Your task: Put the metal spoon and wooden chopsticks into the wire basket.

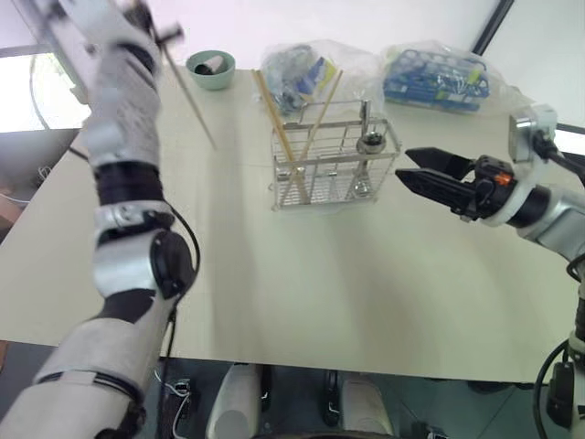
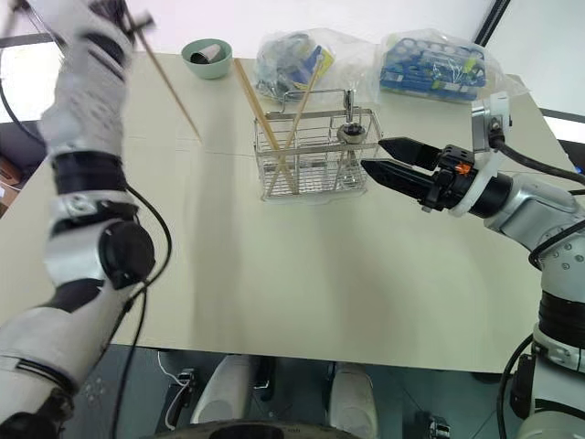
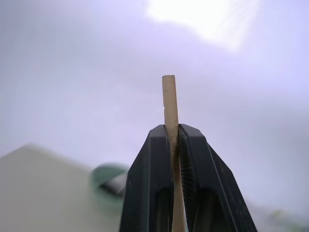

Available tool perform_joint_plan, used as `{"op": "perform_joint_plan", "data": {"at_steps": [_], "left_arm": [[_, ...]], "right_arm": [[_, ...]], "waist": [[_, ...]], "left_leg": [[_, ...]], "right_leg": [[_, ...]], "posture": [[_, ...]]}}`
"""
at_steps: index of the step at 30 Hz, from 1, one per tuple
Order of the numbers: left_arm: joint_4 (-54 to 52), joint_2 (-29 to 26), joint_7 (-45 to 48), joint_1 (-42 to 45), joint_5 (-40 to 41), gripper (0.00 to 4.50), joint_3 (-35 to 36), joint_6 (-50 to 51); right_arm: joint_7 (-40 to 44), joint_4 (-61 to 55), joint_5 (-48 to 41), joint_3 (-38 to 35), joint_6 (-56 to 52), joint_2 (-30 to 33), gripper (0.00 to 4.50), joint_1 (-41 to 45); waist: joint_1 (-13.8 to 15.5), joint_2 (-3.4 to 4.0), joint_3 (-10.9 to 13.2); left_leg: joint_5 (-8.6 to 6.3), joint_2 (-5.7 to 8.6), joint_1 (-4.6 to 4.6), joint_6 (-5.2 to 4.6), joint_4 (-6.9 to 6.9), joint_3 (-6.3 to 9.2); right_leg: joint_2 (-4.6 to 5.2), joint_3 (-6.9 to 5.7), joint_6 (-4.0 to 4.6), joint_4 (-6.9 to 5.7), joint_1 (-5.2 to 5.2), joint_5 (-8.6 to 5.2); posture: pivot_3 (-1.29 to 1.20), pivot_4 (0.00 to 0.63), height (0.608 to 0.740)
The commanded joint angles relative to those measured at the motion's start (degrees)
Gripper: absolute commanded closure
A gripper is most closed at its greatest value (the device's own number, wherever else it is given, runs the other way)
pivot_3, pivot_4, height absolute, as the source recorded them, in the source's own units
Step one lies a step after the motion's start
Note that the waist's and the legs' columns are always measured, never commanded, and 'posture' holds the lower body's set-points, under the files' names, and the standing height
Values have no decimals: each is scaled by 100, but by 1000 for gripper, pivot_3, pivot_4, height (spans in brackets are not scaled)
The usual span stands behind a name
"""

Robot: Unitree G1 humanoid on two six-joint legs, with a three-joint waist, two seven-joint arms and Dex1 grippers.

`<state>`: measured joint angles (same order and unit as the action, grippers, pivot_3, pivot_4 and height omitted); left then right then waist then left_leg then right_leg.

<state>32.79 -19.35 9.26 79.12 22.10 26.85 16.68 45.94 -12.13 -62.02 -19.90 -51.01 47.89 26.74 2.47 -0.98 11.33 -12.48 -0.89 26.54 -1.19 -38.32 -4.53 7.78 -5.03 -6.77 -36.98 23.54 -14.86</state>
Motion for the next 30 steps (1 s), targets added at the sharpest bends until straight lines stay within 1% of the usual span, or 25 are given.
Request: {"op": "perform_joint_plan", "data": {"at_steps": [1,3,5,9,13,16,19,23,25,28,29,30], "left_arm": [[-209,-37,744,411,723,4487,49,179],[-247,50,879,504,705,4487,-164,81],[-253,279,977,460,544,4487,-471,-105],[-234,648,1058,296,473,4487,-741,-210],[-363,959,1187,-28,197,4487,-1227,-377],[-479,1087,1315,-395,-165,4487,-1674,-632],[-643,1249,1347,-727,-122,4487,-1744,-742],[-1002,1471,1243,-1117,94,2848,-1631,-653],[-1192,1493,1155,-1246,141,1746,-1601,-562],[-1477,1424,1056,-1356,135,327,-1633,-448],[-1591,1384,1044,-1379,150,42,-1638,-387],[-1714,1306,1033,-1386,165,42,-1643,-258]], "right_arm": [[21,-91,-46,-159,10,72,397,112],[-2,-136,-52,-167,28,46,397,72],[-46,-223,-72,-200,40,14,397,-13],[-118,-332,-119,-279,31,7,397,-133],[-179,-405,-183,-393,1,37,397,-214],[-254,-426,-228,-468,-18,33,397,-236],[-287,-444,-248,-491,-21,29,397,-262],[-327,-424,-253,-466,-6,1,397,-254],[-339,-403,-238,-436,10,-20,397,-236],[-342,-359,-222,-389,20,-34,397,-188],[-331,-342,-217,-375,22,-37,397,-170],[-314,-316,-198,-355,31,-39,397,-146]], "waist": [[-16,2,-1],[-34,3,-2],[-35,2,-1],[-26,1,-1],[-43,2,-1],[-35,2,-1],[-35,2,-1],[-34,2,-1],[-32,2,-1],[-32,2,-1],[-32,2,-1],[-34,2,-1]], "left_leg": [[0,0,-4,-1,0,0],[0,0,-14,-2,0,-1],[-3,0,-17,-8,0,0],[-2,0,-14,-9,-3,1],[-3,1,-14,-9,-2,-2],[-4,0,-14,-11,-1,-1],[-8,-3,-13,-19,-2,-1],[-13,-6,-13,-27,-2,3],[-14,-7,-13,-28,-2,3],[-14,-6,-13,-28,-2,3],[-14,-6,-13,-28,-2,4],[-14,-6,-13,-28,-2,4]], "right_leg": [[0,0,-1,0,-4,0],[-2,0,-2,-5,-8,0],[-9,0,-2,-11,-8,0],[-8,1,-3,-10,-9,1],[-12,2,-4,-9,-6,1],[-13,2,-3,-10,-5,1],[-11,2,-3,-9,-5,1],[-11,2,-3,-9,-5,1],[-10,2,-3,-9,-6,1],[-9,3,-3,-10,-6,1],[-9,3,-3,-10,-6,1],[-10,3,-3,-10,-6,1]], "posture": [[0,150,708],[0,150,708],[0,150,708],[0,150,708],[0,150,708],[0,150,708],[0,150,708],[0,150,708],[0,150,708],[0,150,708],[0,150,708],[0,150,708]]}}
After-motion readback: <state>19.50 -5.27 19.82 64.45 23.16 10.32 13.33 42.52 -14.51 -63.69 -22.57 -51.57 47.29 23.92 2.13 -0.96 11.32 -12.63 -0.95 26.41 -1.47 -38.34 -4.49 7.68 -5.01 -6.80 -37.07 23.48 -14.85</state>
